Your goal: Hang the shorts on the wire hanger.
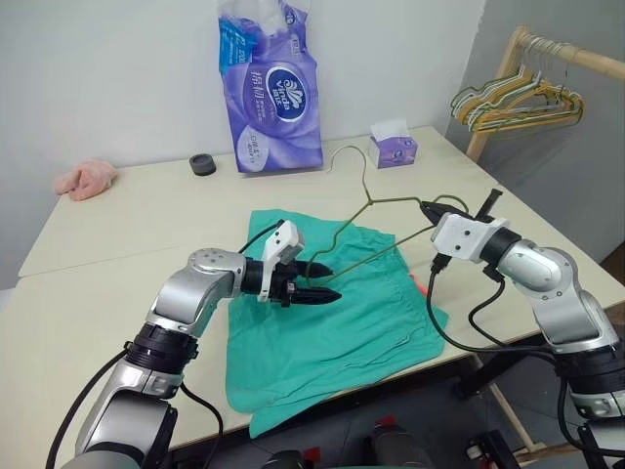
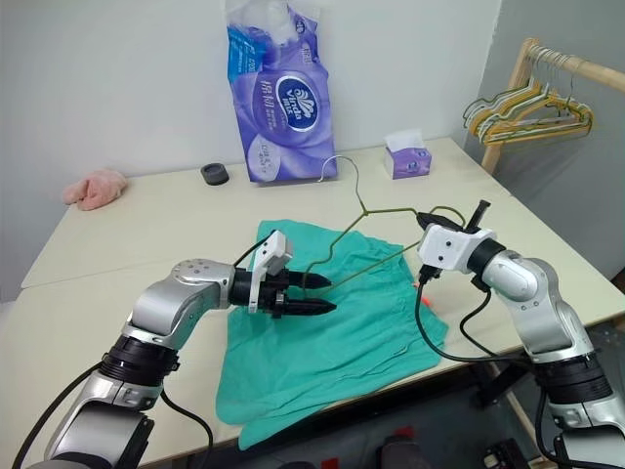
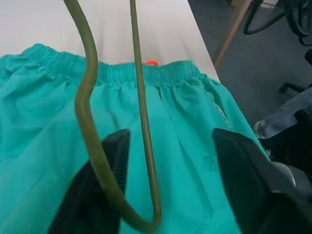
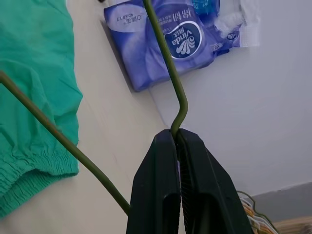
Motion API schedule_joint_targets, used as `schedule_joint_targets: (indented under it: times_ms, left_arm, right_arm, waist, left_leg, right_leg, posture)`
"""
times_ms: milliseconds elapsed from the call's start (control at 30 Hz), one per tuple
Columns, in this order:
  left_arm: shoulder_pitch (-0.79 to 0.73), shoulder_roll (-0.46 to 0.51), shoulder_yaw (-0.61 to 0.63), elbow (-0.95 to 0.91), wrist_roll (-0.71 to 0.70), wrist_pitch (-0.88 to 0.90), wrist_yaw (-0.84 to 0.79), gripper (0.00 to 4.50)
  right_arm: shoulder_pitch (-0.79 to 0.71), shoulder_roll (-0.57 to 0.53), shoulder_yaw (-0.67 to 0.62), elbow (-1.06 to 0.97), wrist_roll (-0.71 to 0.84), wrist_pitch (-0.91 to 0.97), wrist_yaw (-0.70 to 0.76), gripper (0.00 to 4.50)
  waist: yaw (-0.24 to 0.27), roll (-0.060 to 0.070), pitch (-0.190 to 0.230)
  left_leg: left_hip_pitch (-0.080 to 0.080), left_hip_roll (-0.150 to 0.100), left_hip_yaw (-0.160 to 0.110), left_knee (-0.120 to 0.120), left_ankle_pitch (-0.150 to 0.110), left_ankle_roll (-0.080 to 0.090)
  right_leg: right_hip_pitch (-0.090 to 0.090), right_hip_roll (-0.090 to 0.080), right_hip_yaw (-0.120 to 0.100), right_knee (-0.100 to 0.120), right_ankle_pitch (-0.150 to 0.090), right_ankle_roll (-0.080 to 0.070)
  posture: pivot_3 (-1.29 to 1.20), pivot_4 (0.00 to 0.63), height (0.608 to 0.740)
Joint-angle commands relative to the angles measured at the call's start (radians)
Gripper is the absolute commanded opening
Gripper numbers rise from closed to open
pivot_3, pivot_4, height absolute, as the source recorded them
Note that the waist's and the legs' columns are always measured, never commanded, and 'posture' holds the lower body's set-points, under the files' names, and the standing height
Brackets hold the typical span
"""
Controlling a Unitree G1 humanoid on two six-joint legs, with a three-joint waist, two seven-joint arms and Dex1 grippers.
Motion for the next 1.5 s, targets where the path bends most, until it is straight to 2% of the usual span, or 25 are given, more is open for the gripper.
schedule_joint_targets:
  times_ms: [33, 233, 500, 600, 800, 900, 967, 1100, 1267, 1367, 1500]
  left_arm:
    - [-0.002, -0.009, 0.003, -0.035, -0.009, -0.013, 0.004, 1.90]
    - [0.005, -0.010, 0.007, -0.050, -0.015, -0.004, 0.004, 0.09]
    - [0.020, -0.015, 0.003, -0.068, -0.011, -0.006, 0.022, 0.02]
    - [0.018, -0.010, -0.012, -0.061, 0.026, -0.037, 0.042, 0.00]
    - [0.004, -0.014, -0.024, -0.041, 0.074, -0.075, 0.074, 0.00]
    - [-0.002, -0.012, -0.030, -0.036, 0.116, -0.116, 0.106, 0.00]
    - [-0.010, -0.002, -0.045, -0.013, 0.179, -0.199, 0.128, 0.00]
    - [-0.026, 0.020, -0.076, 0.023, 0.270, -0.365, 0.125, 0.00]
    - [-0.039, 0.037, -0.096, 0.030, 0.313, -0.460, 0.088, 0.00]
    - [-0.037, 0.049, -0.108, 0.012, 0.330, -0.490, 0.062, 0.00]
    - [-0.030, 0.057, -0.115, -0.002, 0.341, -0.500, 0.044, 0.00]
  right_arm:
    - [-0.019, 0.004, -0.022, -0.044, 0.023, -0.001, 0.002, 0.00]
    - [-0.013, 0.011, -0.024, -0.047, 0.035, -0.003, 0.007, 0.00]
    - [0.001, -0.016, -0.012, -0.063, 0.026, -0.049, 0.027, 0.00]
    - [0.027, -0.053, -0.015, -0.071, 0.030, -0.081, 0.058, 0.74]
    - [0.087, -0.103, -0.037, -0.116, 0.080, -0.090, 0.120, 2.78]
    - [0.140, -0.123, -0.099, -0.183, 0.200, 0.042, 0.187, 3.83]
    - [0.169, -0.131, -0.150, -0.241, 0.301, 0.210, 0.228, 4.46]
    - [0.209, -0.178, -0.222, -0.349, 0.476, 0.528, 0.309, 4.46]
    - [0.219, -0.220, -0.225, -0.416, 0.575, 0.737, 0.337, 4.46]
    - [0.212, -0.267, -0.163, -0.422, 0.567, 0.806, 0.361, 4.46]
    - [0.170, -0.319, -0.077, -0.390, 0.542, 0.801, 0.407, 4.46]
  waist:
    - [0.000, 0.000, 0.000]
    - [0.000, 0.000, 0.000]
    - [0.000, 0.000, 0.000]
    - [0.000, 0.000, 0.000]
    - [0.000, 0.000, 0.000]
    - [0.001, 0.000, 0.000]
    - [0.003, 0.000, 0.000]
    - [0.005, 0.000, 0.000]
    - [0.004, 0.000, 0.000]
    - [0.003, 0.000, 0.000]
    - [0.003, 0.001, 0.000]
  left_leg:
    - [0.000, 0.000, 0.000, 0.000, 0.000, 0.000]
    - [0.000, 0.000, 0.000, 0.000, 0.000, 0.000]
    - [0.000, 0.000, 0.000, 0.001, 0.000, 0.000]
    - [0.000, 0.000, 0.000, 0.001, 0.000, 0.000]
    - [0.000, 0.000, 0.000, 0.001, 0.000, 0.000]
    - [0.000, 0.000, 0.000, 0.001, 0.000, 0.000]
    - [0.000, 0.000, 0.000, 0.002, 0.000, 0.000]
    - [-0.001, 0.000, 0.000, 0.003, -0.001, 0.001]
    - [-0.001, 0.001, 0.000, 0.003, -0.002, 0.004]
    - [-0.001, 0.001, 0.000, 0.003, -0.002, 0.004]
    - [-0.001, 0.001, 0.000, 0.004, -0.002, 0.004]
  right_leg:
    - [0.000, 0.000, 0.000, 0.000, 0.000, 0.000]
    - [0.000, 0.000, 0.000, 0.000, 0.000, 0.000]
    - [0.000, 0.000, 0.000, 0.000, 0.000, 0.000]
    - [0.000, 0.000, 0.000, 0.000, 0.000, 0.000]
    - [0.001, 0.000, 0.000, 0.000, 0.000, 0.000]
    - [0.001, 0.000, 0.000, 0.000, 0.000, 0.000]
    - [0.001, 0.000, 0.000, 0.000, 0.000, 0.000]
    - [0.002, 0.000, 0.000, 0.000, 0.000, 0.000]
    - [0.002, 0.000, -0.001, -0.001, 0.000, 0.000]
    - [0.002, 0.000, -0.001, -0.001, 0.000, 0.000]
    - [0.002, 0.000, -0.001, -0.001, 0.000, 0.000]
  posture:
    - [-0.23, 0.028, 0.740]
    - [-0.23, 0.029, 0.740]
    - [-0.24, 0.032, 0.740]
    - [-0.24, 0.031, 0.740]
    - [-0.24, 0.030, 0.740]
    - [-0.24, 0.032, 0.740]
    - [-0.24, 0.035, 0.740]
    - [-0.25, 0.039, 0.740]
    - [-0.26, 0.040, 0.740]
    - [-0.26, 0.039, 0.740]
    - [-0.26, 0.035, 0.740]
